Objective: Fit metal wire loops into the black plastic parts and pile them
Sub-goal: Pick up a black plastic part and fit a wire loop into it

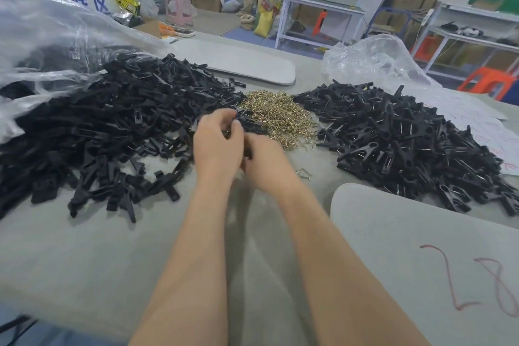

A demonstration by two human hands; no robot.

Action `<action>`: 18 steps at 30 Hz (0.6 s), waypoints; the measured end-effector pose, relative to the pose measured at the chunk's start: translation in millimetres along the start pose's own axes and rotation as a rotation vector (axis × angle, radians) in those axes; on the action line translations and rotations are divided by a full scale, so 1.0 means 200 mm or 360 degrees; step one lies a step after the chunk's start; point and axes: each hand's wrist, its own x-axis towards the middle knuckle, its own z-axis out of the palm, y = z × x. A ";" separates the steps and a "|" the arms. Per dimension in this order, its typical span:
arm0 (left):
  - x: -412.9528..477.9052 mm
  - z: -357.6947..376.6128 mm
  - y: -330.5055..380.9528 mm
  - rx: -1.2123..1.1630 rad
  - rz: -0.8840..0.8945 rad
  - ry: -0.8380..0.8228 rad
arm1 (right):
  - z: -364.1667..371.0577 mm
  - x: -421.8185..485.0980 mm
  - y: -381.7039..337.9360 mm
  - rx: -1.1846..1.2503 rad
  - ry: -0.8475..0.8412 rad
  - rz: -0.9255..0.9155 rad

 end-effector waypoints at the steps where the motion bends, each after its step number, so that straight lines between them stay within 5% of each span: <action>1: -0.01 0.02 0.00 0.0041 0.0039 -0.0177 | -0.07 0.00 0.04 0.0014 0.0014 0.0065; 8: -0.07 0.11 0.03 0.0077 0.0159 -0.0814 | -0.29 -0.15 0.23 0.0619 0.0159 0.0289; 14: -0.07 0.14 0.01 0.0019 0.0080 -0.0943 | -0.23 -0.18 0.26 0.1224 0.0488 0.0406; 18: -0.08 0.17 0.00 -0.0400 -0.0305 -0.0820 | -0.21 -0.17 0.26 0.1678 0.0504 0.0507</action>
